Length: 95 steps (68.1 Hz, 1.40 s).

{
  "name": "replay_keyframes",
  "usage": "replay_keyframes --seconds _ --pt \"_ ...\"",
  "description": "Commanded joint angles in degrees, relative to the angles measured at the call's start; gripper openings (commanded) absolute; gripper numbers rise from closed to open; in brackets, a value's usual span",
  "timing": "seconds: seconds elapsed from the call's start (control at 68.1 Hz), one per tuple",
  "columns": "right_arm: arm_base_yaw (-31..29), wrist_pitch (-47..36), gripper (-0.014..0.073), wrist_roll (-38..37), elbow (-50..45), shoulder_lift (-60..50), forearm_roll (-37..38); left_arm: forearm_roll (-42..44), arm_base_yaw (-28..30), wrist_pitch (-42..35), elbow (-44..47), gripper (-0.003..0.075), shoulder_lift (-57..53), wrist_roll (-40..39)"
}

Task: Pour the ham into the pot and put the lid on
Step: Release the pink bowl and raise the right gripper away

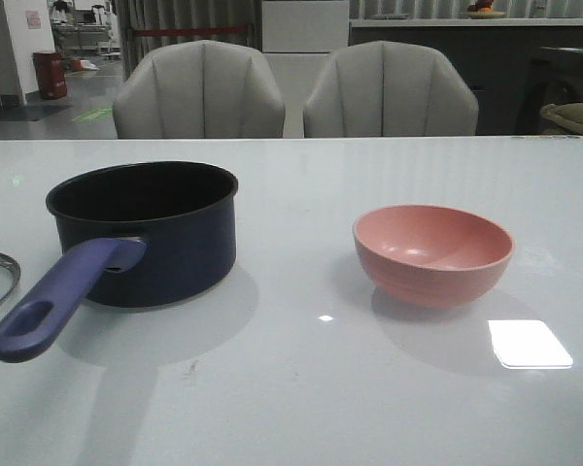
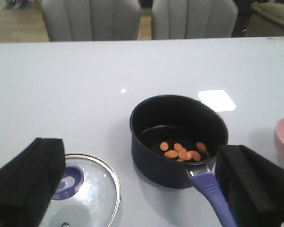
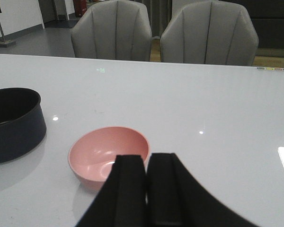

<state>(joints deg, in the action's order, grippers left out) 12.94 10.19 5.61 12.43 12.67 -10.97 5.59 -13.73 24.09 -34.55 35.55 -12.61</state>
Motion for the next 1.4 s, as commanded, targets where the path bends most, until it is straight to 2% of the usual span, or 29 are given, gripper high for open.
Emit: replay_keyframes --seconds 0.0,0.176,0.309,0.544,0.749,0.926,1.058,1.381 --pt "0.0 -5.2 0.0151 0.7 1.6 0.3 0.1 0.4 2.9 -3.3 -4.5 0.0691 6.7 -2.4" --pt "0.0 -5.1 0.0151 0.7 1.6 0.3 0.1 -0.7 11.1 4.0 -10.8 0.0691 18.4 -3.2" --pt "0.0 -5.1 0.0151 0.7 1.6 0.3 0.1 -0.7 14.3 9.3 -15.1 0.0691 27.8 -3.2" --pt "0.0 -5.1 0.0151 0.7 1.6 0.3 0.1 -0.9 14.4 15.9 -23.1 0.0691 42.5 -3.0" --pt "0.0 -5.1 0.0151 0.7 1.6 0.3 0.1 -2.5 14.4 25.4 -31.5 0.0691 54.0 -0.3" --pt "0.0 -5.1 0.0151 0.7 1.6 0.3 0.1 -5.1 15.7 30.0 -36.2 0.0691 59.1 0.2" --pt "0.0 -5.1 0.0151 0.7 1.6 0.3 0.1 -12.0 17.0 32.5 -39.6 0.0691 62.5 5.9" --pt "0.0 -5.1 0.0151 0.7 1.6 0.3 0.1 -9.4 17.0 35.1 -44.7 0.0691 67.2 5.9"
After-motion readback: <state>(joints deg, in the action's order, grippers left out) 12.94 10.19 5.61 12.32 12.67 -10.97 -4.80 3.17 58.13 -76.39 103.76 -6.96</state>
